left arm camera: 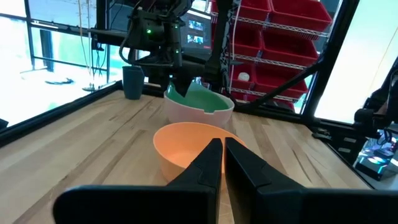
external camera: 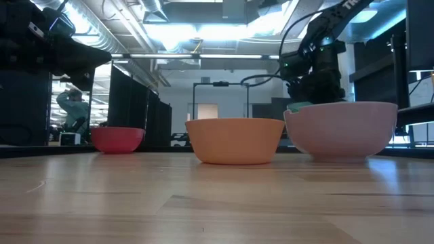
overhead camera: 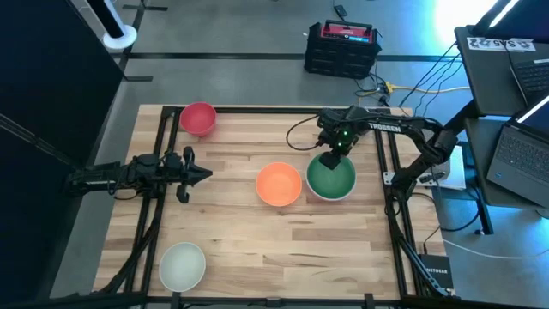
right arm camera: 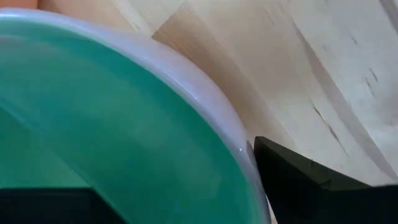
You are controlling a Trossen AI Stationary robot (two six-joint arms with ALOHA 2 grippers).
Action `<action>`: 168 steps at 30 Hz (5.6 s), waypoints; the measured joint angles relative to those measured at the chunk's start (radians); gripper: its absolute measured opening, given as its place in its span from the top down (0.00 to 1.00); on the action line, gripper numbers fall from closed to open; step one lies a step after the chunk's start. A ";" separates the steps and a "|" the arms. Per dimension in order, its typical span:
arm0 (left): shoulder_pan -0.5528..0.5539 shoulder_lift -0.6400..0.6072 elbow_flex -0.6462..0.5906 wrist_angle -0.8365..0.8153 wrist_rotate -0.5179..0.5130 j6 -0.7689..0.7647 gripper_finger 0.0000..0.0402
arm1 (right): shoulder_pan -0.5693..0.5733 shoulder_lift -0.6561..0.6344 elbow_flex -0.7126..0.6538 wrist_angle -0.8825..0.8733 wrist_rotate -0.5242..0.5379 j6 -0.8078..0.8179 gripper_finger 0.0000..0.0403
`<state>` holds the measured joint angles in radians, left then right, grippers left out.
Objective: Nest bowls inside each other
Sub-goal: Stack the green bowl on top of the white bowl, then stack the orange bowl on top of the green bowl, then stack the pink bowl on top of the orange bowl
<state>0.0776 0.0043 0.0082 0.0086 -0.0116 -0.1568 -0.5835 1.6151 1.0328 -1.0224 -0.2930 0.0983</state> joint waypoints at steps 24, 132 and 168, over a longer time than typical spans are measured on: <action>0.000 0.000 0.000 0.000 0.000 -0.001 1.00 | 0.052 -0.025 0.172 -0.007 -0.005 0.007 0.52; 0.000 0.000 -0.001 0.008 0.000 0.001 1.00 | -0.031 -0.245 0.044 -0.213 -0.092 0.005 1.00; 0.001 0.000 0.000 0.176 0.000 -0.405 1.00 | -0.013 -0.243 0.220 0.001 -0.129 0.081 0.37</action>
<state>0.0788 0.0043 0.0079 0.1849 -0.0116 -0.5622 -0.5961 1.3720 1.2530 -1.0214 -0.4218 0.1798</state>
